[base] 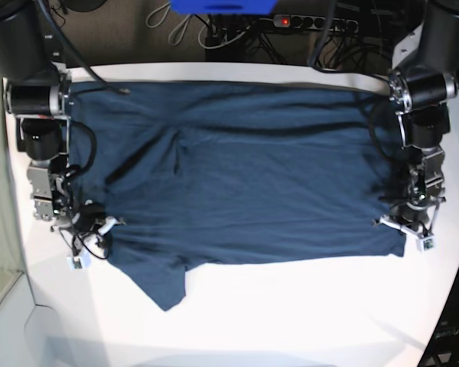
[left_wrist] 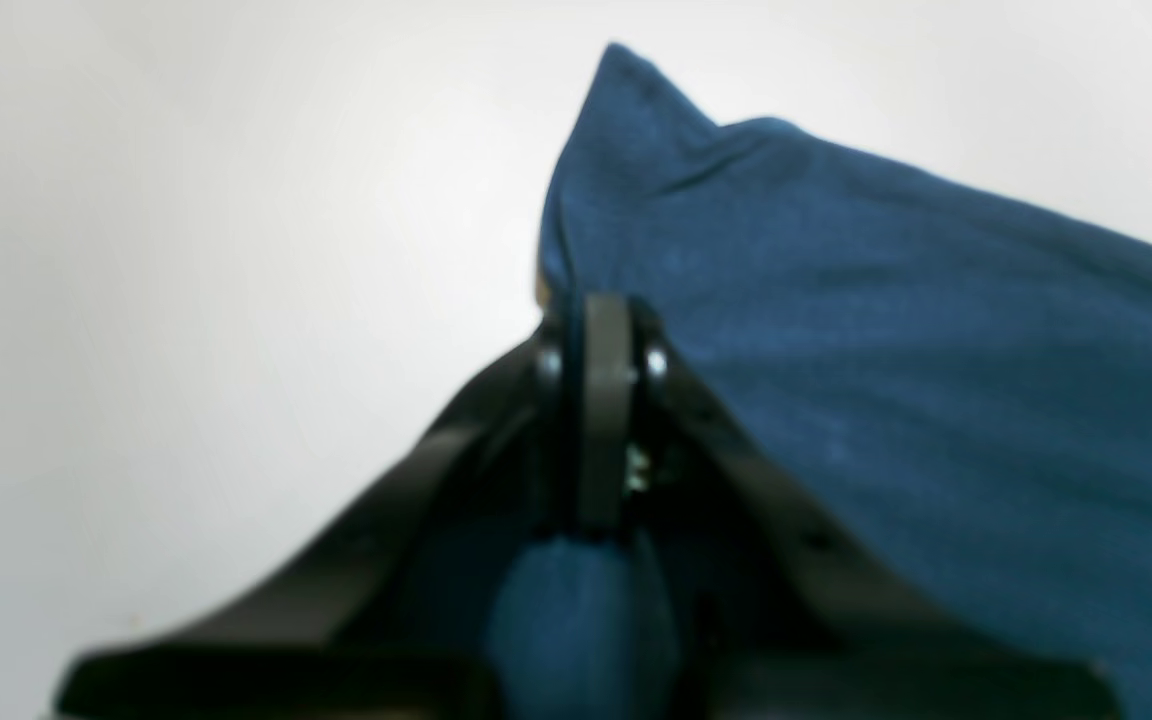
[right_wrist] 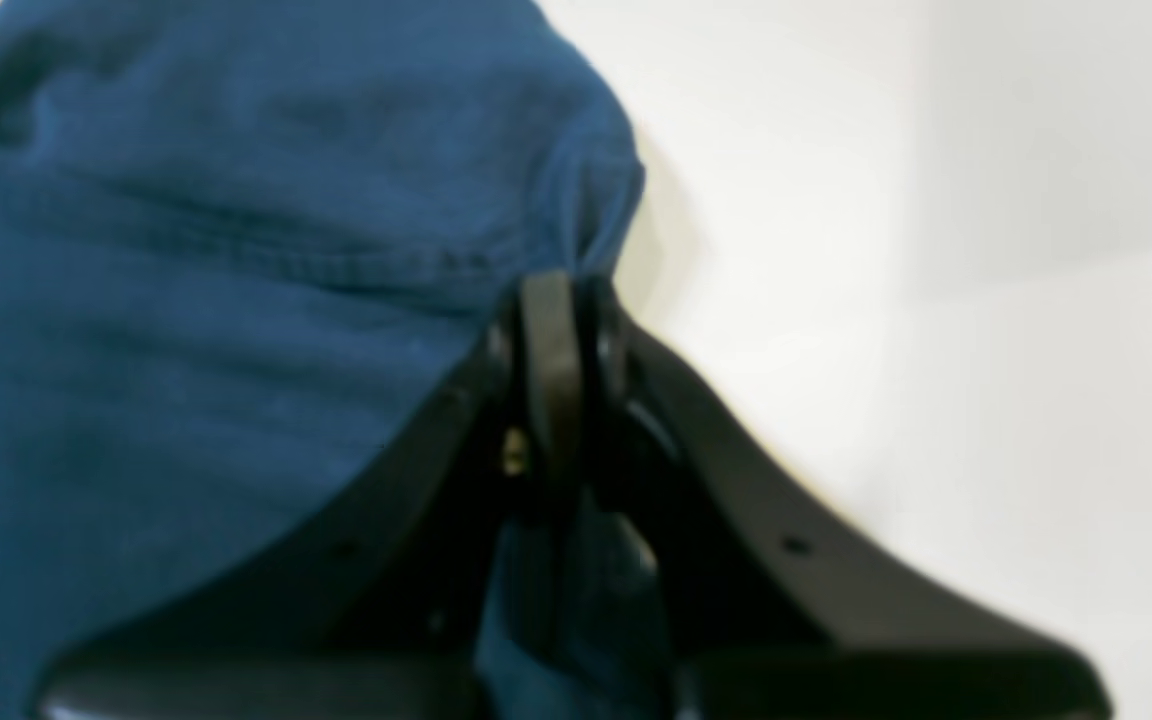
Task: Layout the t-shirt on the table in an organized manner, then fold the t-shirt properly
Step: 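Grasp the hem corners with both grippers, then lift the hem and fold it over toward the collar fold with both grippers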
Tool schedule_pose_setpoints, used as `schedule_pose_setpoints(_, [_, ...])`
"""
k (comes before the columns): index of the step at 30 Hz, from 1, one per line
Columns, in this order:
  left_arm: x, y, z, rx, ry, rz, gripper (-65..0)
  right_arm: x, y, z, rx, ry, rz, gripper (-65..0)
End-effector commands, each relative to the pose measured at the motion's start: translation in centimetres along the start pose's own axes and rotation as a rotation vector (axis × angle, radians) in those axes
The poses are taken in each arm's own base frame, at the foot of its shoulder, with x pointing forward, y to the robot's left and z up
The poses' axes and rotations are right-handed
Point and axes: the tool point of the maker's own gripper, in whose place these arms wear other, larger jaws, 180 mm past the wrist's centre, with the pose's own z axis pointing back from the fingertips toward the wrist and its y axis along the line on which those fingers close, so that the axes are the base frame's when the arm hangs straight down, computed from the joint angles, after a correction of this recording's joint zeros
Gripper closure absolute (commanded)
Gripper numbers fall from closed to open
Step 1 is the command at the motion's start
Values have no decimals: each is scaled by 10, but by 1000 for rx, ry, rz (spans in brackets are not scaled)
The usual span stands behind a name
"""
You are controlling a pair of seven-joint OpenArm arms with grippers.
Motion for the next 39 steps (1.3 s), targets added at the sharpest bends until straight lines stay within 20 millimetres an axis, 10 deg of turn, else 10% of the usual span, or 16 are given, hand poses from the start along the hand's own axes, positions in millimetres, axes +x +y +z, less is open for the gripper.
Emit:
schedule_pose_setpoints(1, [15,-12,0,-25,-10,-8,-4,8,-10,6,-25,3,34,-6])
schedule_pose_setpoints(15, [55,-40,37,-71,-63,-90,-4,53,-5,71,-87,-121,187,-6])
schedule_pose_setpoints(39, [51,10,89,-26,-103,60,-4,19,12,159,-147,-200,281,-6])
